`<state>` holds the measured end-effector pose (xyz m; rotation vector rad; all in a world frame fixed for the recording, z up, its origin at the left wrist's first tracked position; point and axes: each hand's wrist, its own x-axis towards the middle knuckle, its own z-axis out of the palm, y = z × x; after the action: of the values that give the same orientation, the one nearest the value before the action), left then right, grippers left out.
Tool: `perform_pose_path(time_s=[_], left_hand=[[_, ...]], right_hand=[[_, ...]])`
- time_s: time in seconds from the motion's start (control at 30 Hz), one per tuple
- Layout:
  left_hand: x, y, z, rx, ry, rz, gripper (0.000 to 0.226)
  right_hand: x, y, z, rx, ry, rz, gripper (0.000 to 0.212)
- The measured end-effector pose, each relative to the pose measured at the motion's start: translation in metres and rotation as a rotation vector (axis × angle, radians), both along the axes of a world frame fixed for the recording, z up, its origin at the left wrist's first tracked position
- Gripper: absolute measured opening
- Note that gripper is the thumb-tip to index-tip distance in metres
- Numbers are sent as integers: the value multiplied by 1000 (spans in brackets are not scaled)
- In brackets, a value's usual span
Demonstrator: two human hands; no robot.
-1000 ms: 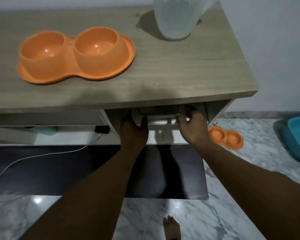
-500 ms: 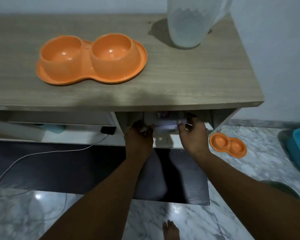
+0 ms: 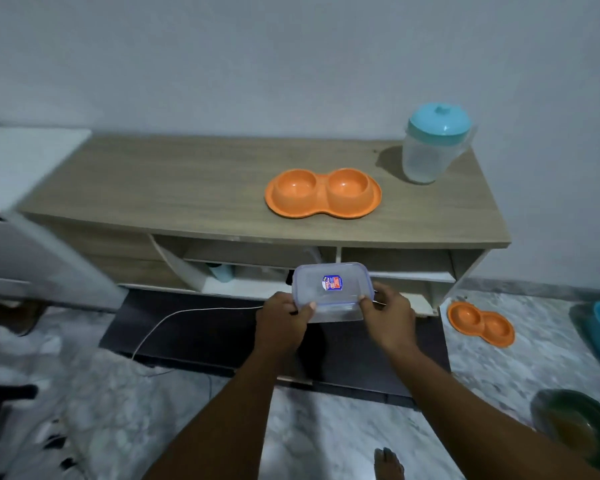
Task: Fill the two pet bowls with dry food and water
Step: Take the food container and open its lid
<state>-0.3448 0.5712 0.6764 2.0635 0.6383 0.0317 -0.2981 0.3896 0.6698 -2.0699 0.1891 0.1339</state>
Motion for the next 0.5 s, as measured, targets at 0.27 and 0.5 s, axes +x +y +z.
perform_pose_path(time_s=[0.27, 0.5], left_hand=[[8, 132, 90, -58, -38, 107, 42], [78, 203, 97, -67, -49, 180, 37]], right_hand=[[20, 116, 93, 159, -69, 144, 17], [111, 186, 103, 141, -55, 219, 31]])
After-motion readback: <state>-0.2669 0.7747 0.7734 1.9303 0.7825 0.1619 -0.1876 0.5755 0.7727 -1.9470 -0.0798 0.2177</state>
